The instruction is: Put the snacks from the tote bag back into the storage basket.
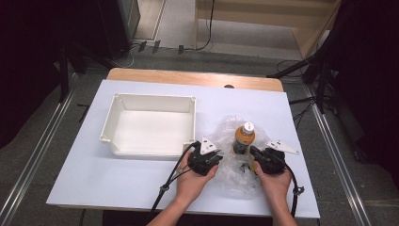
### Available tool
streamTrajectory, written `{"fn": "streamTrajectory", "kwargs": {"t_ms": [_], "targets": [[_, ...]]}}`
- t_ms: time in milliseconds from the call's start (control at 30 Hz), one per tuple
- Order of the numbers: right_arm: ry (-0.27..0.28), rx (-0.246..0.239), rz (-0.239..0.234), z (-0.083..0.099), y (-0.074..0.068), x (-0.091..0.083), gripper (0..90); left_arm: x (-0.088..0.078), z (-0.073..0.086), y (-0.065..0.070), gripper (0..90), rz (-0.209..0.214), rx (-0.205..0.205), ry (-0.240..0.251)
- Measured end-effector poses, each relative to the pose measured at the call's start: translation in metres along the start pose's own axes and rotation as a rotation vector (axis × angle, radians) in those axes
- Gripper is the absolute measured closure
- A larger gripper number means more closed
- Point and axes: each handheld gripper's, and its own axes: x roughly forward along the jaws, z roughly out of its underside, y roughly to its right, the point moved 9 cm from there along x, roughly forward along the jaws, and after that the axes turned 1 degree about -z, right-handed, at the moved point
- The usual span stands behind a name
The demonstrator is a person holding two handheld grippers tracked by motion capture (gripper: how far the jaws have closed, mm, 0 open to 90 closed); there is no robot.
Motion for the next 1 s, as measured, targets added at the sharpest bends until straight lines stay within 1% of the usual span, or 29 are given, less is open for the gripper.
{"fn": "streamTrajectory", "kwargs": {"t_ms": [33, 67, 100, 133, 167, 200, 233, 267, 300, 367, 400, 467, 500, 533, 567, 600, 633, 700, 767, 800, 833, 867, 900, 1000], "targets": [[0.000, 0.000, 0.000, 0.000, 0.000, 0.000, 90.0, 0.000, 0.000, 0.000, 87.9, 0.000, 0.000, 0.000], [0.030, -0.008, -0.010, -0.003, -0.003, -0.006, 90.0, 0.008, 0.008, -0.003, 87.9, -0.012, -0.012, -0.055], [0.071, -0.017, -0.023, -0.008, -0.008, -0.017, 90.0, 0.008, 0.008, -0.003, 88.6, -0.014, -0.015, -0.057], [0.093, -0.030, -0.040, -0.010, -0.012, -0.024, 90.0, 0.009, 0.008, -0.003, 88.7, -0.024, -0.009, -0.061], [0.113, -0.053, -0.064, -0.012, -0.020, -0.031, 90.0, 0.009, 0.008, -0.003, 88.8, -0.027, -0.006, -0.063], [0.110, -0.058, -0.076, -0.011, -0.024, -0.033, 90.0, 0.009, 0.008, -0.003, 88.8, -0.023, -0.008, -0.063], [0.101, -0.055, -0.090, -0.009, -0.027, -0.032, 90.0, 0.009, 0.009, -0.004, 88.8, -0.023, -0.013, -0.062], [0.079, -0.052, -0.094, -0.006, -0.029, -0.030, 90.0, 0.009, 0.009, -0.004, 88.8, -0.020, -0.013, -0.058], [0.056, -0.054, -0.083, -0.002, -0.029, -0.026, 90.0, 0.008, 0.009, -0.005, 88.8, -0.021, -0.015, -0.055], [0.005, -0.045, -0.080, 0.008, -0.031, -0.018, 90.0, 0.007, 0.010, -0.005, 88.7, -0.018, -0.022, -0.052], [-0.021, -0.046, -0.069, 0.013, -0.030, -0.014, 90.0, 0.006, 0.010, -0.005, 88.6, -0.012, -0.025, -0.050], [-0.080, -0.033, -0.072, 0.022, -0.029, -0.009, 90.0, 0.006, 0.010, -0.006, 88.6, -0.011, -0.034, -0.040], [-0.080, -0.033, -0.072, 0.022, -0.029, -0.009, 90.0, 0.006, 0.010, -0.006, 88.6, -0.011, -0.034, -0.040], [-0.126, -0.015, -0.071, 0.028, -0.025, -0.004, 89.5, 0.005, 0.010, -0.006, 88.5, -0.012, -0.034, -0.041], [-0.117, -0.007, -0.074, 0.027, -0.024, -0.004, 88.7, 0.006, 0.010, -0.006, 88.5, -0.018, -0.032, -0.038], [-0.091, -0.008, -0.073, 0.024, -0.024, -0.007, 87.3, 0.005, 0.010, -0.006, 88.5, -0.022, -0.024, -0.042], [-0.047, -0.013, -0.077, 0.018, -0.025, -0.011, 83.6, 0.005, 0.010, -0.005, 88.5, -0.022, -0.019, -0.040], [0.078, -0.040, -0.094, 0.002, -0.031, -0.024, 71.8, 0.005, 0.010, -0.005, 88.5, -0.023, -0.018, -0.038], [0.216, -0.074, -0.083, -0.016, -0.037, -0.039, 56.0, 0.005, 0.010, -0.005, 88.4, -0.024, -0.021, -0.039], [0.245, -0.088, -0.078, -0.020, -0.040, -0.042, 49.3, 0.005, 0.010, -0.005, 88.5, -0.024, -0.020, -0.036], [0.264, -0.099, -0.071, -0.024, -0.042, -0.044, 42.4, 0.005, 0.010, -0.005, 88.5, -0.026, -0.021, -0.033], [0.265, -0.105, -0.075, -0.026, -0.045, -0.044, 37.9, 0.005, 0.010, -0.005, 88.4, -0.029, -0.020, -0.030], [0.258, -0.109, -0.095, -0.027, -0.048, -0.043, 35.7, 0.005, 0.010, -0.005, 88.4, -0.029, -0.017, -0.031], [0.258, -0.091, -0.101, -0.030, -0.048, -0.039, 30.5, 0.005, 0.010, -0.004, 88.6, -0.032, -0.009, -0.029]]}}
